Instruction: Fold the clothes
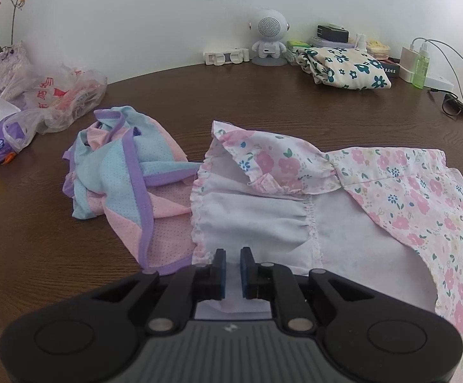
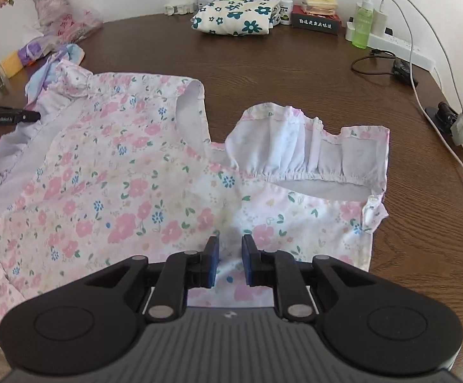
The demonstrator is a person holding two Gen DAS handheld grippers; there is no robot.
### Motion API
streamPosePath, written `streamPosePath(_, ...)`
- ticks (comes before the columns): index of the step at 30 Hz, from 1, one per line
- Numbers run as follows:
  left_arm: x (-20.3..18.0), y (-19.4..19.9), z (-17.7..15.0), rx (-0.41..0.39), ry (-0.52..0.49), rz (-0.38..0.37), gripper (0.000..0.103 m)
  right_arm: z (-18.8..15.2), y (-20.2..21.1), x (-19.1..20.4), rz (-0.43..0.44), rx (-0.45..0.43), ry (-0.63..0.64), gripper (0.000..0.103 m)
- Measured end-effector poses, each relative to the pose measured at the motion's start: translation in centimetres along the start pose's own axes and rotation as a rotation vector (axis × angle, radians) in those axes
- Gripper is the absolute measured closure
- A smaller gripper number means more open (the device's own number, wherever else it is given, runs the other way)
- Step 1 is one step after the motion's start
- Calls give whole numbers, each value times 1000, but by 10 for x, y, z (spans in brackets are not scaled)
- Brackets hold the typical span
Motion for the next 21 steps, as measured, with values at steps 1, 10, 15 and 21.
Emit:
streamPosePath(1, -1, 0, 0, -4, 1, 7, 93, -4, 2, -1, -14, 15, 12, 88)
streamPosePath(10, -8, -1, -2, -32, -23, 51, 93, -31, 32, 12, 127, 23, 12, 81)
streamPosePath(15, -7, -1, -2, -35, -17, 50, 93, -47, 20, 36, 31, 96, 126, 79)
streamPosePath(21, -6, 0, -3, -40, -10, 46, 93, -54, 27, 26, 31, 110, 105, 79)
Point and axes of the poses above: each gripper's, at about its wrist camera, not at the fingertips, and y roughly against the way its jaws point, x to its left, z to its top, the point moved 2 cm from there along -y, roughly the way its jaws point, and after that the axes turned 12 degrees about x, right-handed, at the moved point
